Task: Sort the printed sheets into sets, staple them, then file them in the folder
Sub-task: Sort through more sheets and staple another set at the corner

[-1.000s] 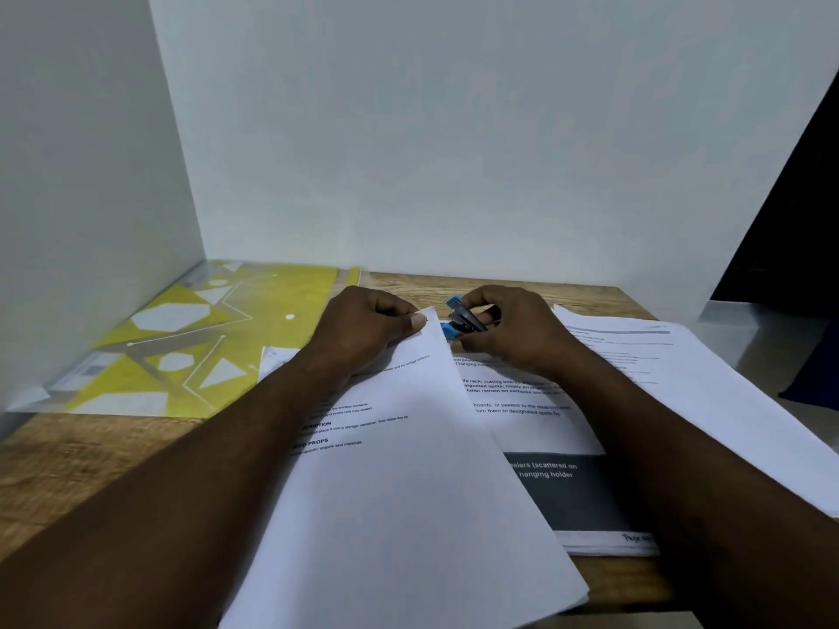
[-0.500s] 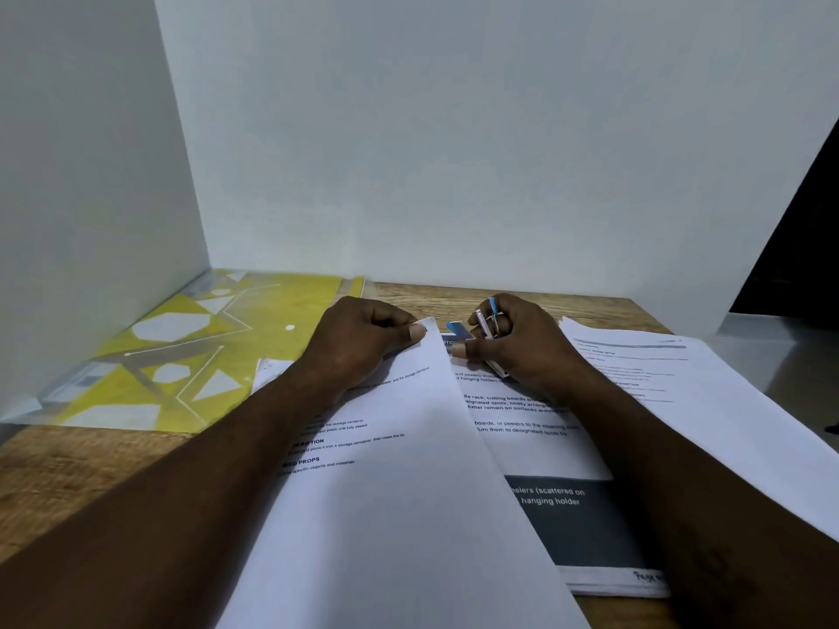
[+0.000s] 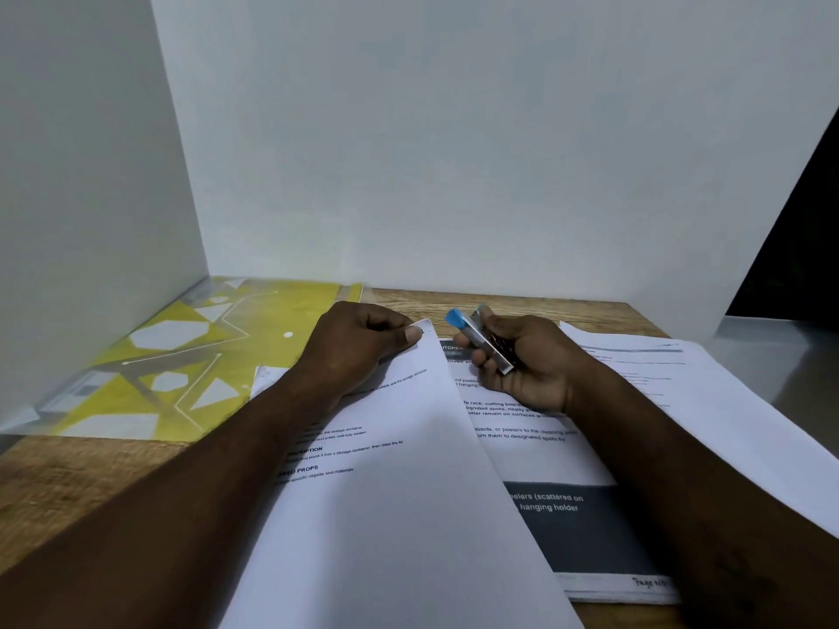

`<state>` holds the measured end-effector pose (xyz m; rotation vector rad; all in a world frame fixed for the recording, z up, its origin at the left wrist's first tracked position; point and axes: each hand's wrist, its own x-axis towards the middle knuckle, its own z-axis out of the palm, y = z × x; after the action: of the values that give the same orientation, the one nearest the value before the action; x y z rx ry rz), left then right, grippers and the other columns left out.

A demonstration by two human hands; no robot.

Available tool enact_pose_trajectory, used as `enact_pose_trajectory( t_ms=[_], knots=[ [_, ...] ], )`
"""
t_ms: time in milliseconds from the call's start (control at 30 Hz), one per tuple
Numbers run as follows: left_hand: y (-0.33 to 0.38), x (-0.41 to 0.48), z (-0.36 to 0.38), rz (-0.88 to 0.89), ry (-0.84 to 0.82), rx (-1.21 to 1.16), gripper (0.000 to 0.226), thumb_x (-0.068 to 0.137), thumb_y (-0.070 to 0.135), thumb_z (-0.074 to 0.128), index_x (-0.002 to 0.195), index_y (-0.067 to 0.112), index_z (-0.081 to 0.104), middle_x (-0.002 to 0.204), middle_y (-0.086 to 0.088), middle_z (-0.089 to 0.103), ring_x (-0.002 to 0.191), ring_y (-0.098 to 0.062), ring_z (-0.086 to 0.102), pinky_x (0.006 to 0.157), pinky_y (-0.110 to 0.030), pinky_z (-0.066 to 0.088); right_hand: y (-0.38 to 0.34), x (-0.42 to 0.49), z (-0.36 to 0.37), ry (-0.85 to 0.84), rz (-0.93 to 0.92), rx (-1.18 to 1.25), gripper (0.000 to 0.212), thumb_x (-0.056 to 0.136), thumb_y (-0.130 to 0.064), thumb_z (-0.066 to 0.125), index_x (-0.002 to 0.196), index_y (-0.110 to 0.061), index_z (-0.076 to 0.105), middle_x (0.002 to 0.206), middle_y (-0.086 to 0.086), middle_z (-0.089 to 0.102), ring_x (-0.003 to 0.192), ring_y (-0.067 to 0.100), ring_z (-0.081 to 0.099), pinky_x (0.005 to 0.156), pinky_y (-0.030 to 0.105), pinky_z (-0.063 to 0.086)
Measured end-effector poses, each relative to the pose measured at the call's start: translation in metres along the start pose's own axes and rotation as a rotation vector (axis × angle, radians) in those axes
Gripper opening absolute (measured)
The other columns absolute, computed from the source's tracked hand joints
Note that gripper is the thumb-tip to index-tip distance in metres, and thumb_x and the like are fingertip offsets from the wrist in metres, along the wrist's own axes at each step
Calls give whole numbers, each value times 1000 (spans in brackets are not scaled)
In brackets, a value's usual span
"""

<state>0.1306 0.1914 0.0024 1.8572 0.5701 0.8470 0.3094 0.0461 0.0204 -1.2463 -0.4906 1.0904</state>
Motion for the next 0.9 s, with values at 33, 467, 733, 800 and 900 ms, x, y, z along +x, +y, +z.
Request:
enact_pose_trajectory(
  t_ms=[33,467,733,800,900],
  knots=[
    [0,-1,0,-9,-7,-13,14,89,20,83,77,15,81,54,9,57,49,-3,46,55,-18,39,-1,0,-2,-8,27,51,29,109,-32,54,117,-6,66,83,7,73,52,11,54,43,19,44],
    [-4,1,-2,-9,5,-55,6,87,23,85,82,19,85,76,-2,76,69,-10,60,76,-32,50,0,-4,0,-107,6,32,41,84,-49,73,105,-14,63,76,5,61,40,5,34,34,15,26],
    [-4,3,-3,29,9,-8,5,86,24,85,82,21,85,84,-1,80,75,-9,67,83,-34,55,14,-9,10,-4,-315,-550,48,79,-22,93,118,-11,65,72,-1,61,46,10,35,46,23,28],
    [-3,3,-3,47,5,25,4,87,25,85,84,22,85,85,7,81,79,-5,69,85,-32,55,14,-11,11,8,-396,-688,40,85,-22,88,119,-15,68,62,-12,59,41,6,39,41,20,32],
    [-2,2,-3,71,3,58,4,87,26,84,85,23,85,84,10,80,79,-3,69,84,-32,55,16,-15,14,-61,-426,-703,35,87,-19,86,119,-18,70,74,-8,66,50,10,51,45,21,43]
  ],
)
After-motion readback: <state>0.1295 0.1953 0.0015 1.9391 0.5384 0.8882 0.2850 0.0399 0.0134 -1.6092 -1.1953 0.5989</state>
